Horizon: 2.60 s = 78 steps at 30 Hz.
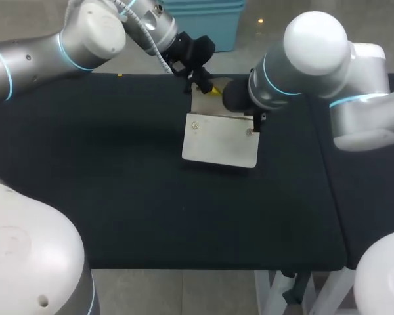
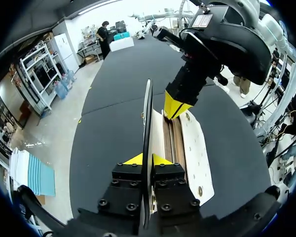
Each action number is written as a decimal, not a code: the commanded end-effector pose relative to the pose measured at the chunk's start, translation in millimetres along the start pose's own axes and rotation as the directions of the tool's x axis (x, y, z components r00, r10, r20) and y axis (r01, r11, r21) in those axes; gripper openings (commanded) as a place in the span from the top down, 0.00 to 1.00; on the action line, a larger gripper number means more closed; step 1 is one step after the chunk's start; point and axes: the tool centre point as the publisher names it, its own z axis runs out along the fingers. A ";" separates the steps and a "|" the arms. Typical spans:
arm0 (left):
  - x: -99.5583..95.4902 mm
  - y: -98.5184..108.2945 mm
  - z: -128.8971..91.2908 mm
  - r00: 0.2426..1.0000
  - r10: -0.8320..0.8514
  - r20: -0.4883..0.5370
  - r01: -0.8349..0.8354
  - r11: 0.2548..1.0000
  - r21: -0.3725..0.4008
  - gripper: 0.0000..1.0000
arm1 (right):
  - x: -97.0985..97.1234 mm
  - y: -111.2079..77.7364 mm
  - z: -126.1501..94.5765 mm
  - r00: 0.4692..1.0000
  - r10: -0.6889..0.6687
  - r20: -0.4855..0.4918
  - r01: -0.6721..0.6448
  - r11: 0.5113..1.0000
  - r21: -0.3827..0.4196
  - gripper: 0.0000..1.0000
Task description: Pick up the bag, open it, inspect its contents, close it, and place it on the opposite side
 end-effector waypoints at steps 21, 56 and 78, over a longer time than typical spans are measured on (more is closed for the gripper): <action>4.8 -7.9 -12.6 0.992 -0.070 0.106 0.066 0.997 0.041 1.00 | 19.3 8.0 13.9 0.999 -0.001 -0.034 0.003 0.997 0.076 1.00; 11.1 -11.6 -13.2 0.988 0.012 0.154 -0.030 0.993 0.116 1.00 | 30.6 4.3 36.4 0.982 0.084 -0.172 -0.067 0.993 0.100 1.00; -0.9 -4.4 -5.7 0.987 0.064 0.149 -0.085 0.987 0.138 1.00 | 61.0 -1.4 48.8 0.949 0.109 -0.296 -0.083 0.992 0.100 0.00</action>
